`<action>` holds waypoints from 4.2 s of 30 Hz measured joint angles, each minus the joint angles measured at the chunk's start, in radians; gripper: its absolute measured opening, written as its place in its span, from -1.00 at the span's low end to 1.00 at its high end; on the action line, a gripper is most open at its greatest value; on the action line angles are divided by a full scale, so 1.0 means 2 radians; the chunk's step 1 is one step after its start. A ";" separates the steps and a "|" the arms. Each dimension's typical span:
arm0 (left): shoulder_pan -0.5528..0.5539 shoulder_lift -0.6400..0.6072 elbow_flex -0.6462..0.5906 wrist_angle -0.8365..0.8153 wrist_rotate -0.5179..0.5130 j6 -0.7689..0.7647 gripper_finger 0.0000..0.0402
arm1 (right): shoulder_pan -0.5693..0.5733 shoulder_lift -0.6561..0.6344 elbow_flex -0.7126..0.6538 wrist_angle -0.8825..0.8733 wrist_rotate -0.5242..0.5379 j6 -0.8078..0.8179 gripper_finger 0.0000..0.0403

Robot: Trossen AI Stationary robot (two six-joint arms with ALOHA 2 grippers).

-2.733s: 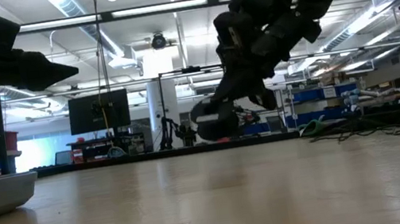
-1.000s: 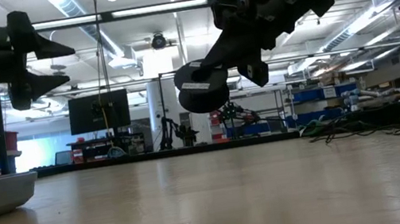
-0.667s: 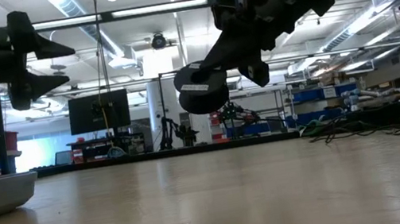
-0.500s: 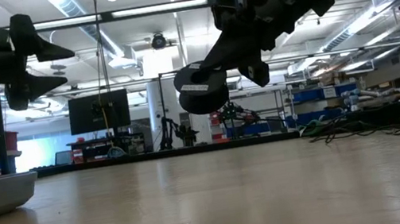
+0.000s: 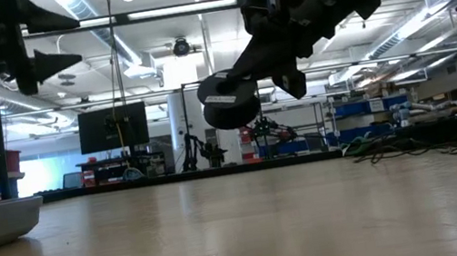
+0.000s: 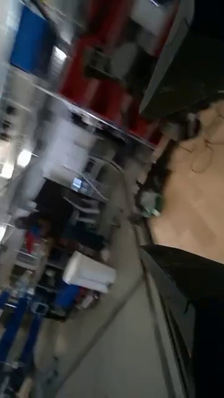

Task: Coil cords
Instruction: Coil the black wire onto the spool

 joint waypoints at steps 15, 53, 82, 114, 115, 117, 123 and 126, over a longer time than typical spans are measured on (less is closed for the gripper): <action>0.000 0.336 0.103 0.009 0.136 -0.018 0.47 | -0.037 -0.008 0.019 0.016 -0.093 -0.008 -0.99; -0.013 0.734 0.084 0.554 0.265 -0.132 0.02 | -0.050 -0.050 0.023 -0.024 -0.088 -0.067 -0.99; -0.016 0.738 0.088 0.560 0.262 -0.100 -1.00 | -0.050 -0.050 0.022 -0.026 -0.072 -0.042 -0.58; -0.134 0.709 -0.107 0.747 -0.040 -0.121 -1.00 | 0.195 -0.206 -0.048 -0.292 0.408 0.062 -0.46; -0.140 0.709 -0.106 0.747 -0.051 -0.117 -1.00 | 0.204 -0.194 -0.066 -0.250 0.429 0.070 -0.47; -0.153 0.709 -0.106 0.749 -0.072 -0.104 -1.00 | 0.212 -0.162 -0.102 -0.135 0.448 0.071 -0.48; -0.186 0.709 -0.093 0.762 -0.140 -0.073 -1.00 | 0.183 -0.020 -0.141 0.166 0.416 -0.041 -0.50; -0.199 0.709 -0.084 0.761 -0.161 -0.067 -1.00 | 0.167 0.030 -0.118 0.201 0.409 -0.140 -0.50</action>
